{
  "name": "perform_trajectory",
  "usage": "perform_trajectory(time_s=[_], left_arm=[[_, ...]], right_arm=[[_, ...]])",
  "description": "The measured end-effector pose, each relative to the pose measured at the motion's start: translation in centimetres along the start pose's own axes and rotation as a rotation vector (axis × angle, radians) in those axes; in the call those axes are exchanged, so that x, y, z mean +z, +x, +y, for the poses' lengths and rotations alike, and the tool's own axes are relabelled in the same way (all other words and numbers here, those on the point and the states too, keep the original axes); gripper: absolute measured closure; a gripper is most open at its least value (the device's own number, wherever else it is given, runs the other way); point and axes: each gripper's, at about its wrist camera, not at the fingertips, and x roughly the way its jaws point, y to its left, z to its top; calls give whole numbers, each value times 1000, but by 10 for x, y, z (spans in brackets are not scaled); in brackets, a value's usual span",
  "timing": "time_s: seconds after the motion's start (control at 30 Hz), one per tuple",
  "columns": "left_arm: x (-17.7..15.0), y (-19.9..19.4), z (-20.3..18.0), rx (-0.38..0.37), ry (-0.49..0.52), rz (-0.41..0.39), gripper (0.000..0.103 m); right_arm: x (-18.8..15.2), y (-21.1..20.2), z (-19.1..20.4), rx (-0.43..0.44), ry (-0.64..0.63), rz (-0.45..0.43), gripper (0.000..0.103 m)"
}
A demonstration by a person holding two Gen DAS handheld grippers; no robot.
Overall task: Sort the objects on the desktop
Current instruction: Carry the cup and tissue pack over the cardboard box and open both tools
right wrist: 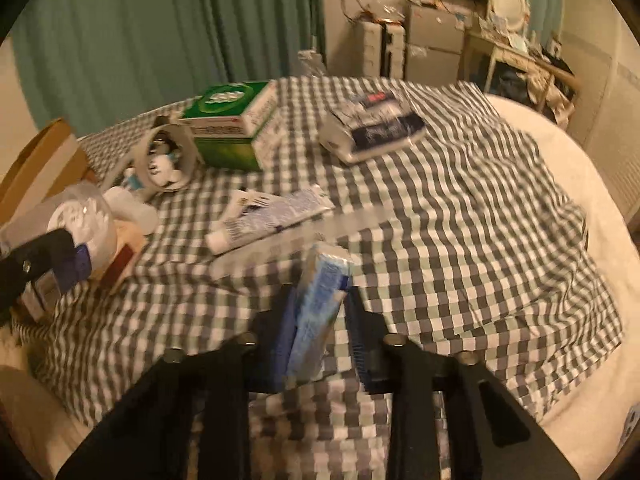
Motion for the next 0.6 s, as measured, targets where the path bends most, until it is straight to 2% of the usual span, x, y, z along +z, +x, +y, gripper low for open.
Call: perform_trajectory(time_s=[0.33,0.43,0.6], left_arm=[[6,-46,11,0,2,-60,40],[16,-59,14,5,10,-82,40],[42,-82,29,-67,-3,-119,40]], right_arm=[[5,-65,12,113,15,-101,86],[12,-83,17,112,3,-123,86],[29,-116,32,134,-12,-176,86]])
